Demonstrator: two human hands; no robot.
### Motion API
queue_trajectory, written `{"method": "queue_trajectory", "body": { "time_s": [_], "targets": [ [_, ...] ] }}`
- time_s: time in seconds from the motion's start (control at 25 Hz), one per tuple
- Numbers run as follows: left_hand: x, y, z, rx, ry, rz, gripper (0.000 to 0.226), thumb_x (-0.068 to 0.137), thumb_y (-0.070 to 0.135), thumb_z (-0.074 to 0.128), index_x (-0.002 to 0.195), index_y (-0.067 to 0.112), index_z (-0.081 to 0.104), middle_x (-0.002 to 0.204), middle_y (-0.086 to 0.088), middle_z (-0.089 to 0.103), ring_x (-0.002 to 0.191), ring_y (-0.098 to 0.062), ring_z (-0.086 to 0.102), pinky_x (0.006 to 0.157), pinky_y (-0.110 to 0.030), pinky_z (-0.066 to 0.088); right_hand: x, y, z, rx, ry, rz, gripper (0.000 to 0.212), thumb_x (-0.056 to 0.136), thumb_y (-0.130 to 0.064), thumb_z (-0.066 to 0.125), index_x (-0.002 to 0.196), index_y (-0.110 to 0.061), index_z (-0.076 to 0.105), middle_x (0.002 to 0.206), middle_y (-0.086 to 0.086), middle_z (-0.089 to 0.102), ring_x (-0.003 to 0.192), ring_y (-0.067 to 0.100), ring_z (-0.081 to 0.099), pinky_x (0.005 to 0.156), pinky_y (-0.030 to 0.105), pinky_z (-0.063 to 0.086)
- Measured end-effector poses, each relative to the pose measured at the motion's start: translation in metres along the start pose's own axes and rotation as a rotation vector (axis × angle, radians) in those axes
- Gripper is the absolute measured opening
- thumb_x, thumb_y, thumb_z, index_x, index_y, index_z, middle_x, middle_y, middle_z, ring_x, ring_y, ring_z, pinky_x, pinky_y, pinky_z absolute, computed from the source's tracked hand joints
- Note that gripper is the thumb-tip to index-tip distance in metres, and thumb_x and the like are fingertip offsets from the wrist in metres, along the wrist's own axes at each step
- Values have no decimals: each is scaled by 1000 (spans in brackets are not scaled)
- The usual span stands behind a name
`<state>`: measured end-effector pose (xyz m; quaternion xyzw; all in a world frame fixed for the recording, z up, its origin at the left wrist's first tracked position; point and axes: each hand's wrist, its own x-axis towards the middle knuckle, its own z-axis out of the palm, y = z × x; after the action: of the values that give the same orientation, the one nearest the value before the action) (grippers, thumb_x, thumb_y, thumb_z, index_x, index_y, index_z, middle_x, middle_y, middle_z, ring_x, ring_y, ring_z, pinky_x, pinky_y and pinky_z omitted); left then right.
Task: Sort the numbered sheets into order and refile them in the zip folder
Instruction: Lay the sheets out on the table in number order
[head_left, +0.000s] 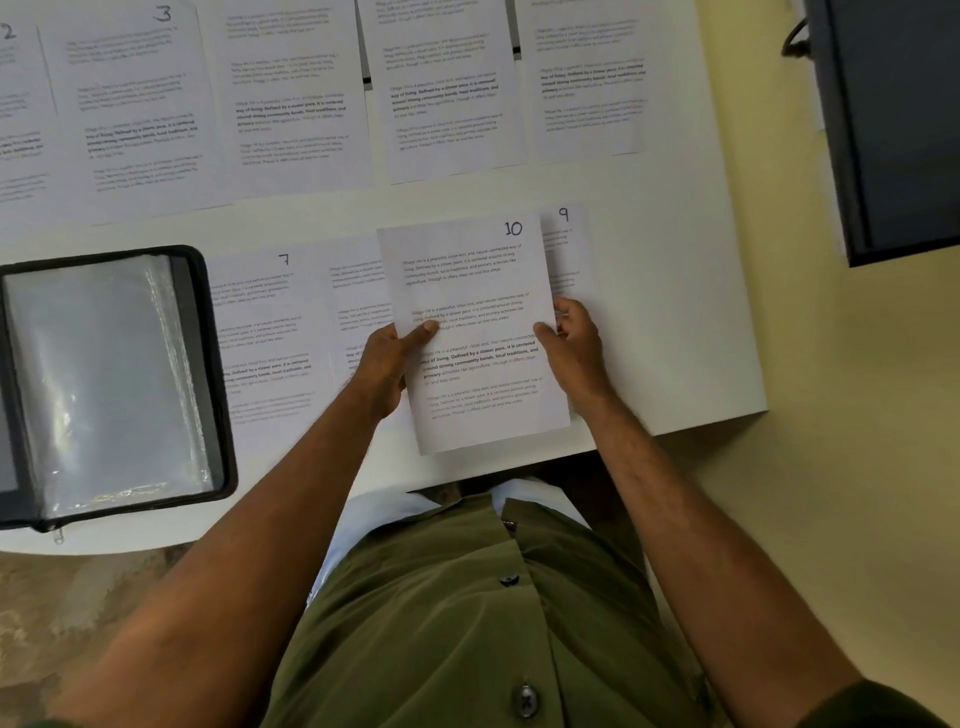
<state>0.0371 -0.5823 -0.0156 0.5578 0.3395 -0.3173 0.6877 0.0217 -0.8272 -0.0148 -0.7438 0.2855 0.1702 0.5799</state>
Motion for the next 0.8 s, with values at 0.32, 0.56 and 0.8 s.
{"method": "queue_trajectory", "body": {
  "time_s": [0.32,0.56,0.8],
  "targets": [
    [20,4,49,167,-3,-26,24,99,25,67,110,4,67,105,-11,78,88,-28,75,77,-39,61,35,10,-86,-87,201,-39,30,95,-13,63,123,-24,62,101,0,70,89,13,66,73,16,49],
    [35,12,96,190,-46,6,25,100,23,66,111,0,66,107,-14,77,76,-21,76,66,-33,61,54,14,-116,-113,310,-42,24,97,-15,58,119,-25,62,104,-2,69,90,12,64,73,19,51],
    [35,7,101,1235,180,570,31,100,28,63,128,17,64,132,-3,63,116,-24,60,82,-39,50,70,20,-143,-233,487,13,26,100,-10,50,123,-14,61,110,-2,66,99,18,64,86,36,58]
  ]
}}
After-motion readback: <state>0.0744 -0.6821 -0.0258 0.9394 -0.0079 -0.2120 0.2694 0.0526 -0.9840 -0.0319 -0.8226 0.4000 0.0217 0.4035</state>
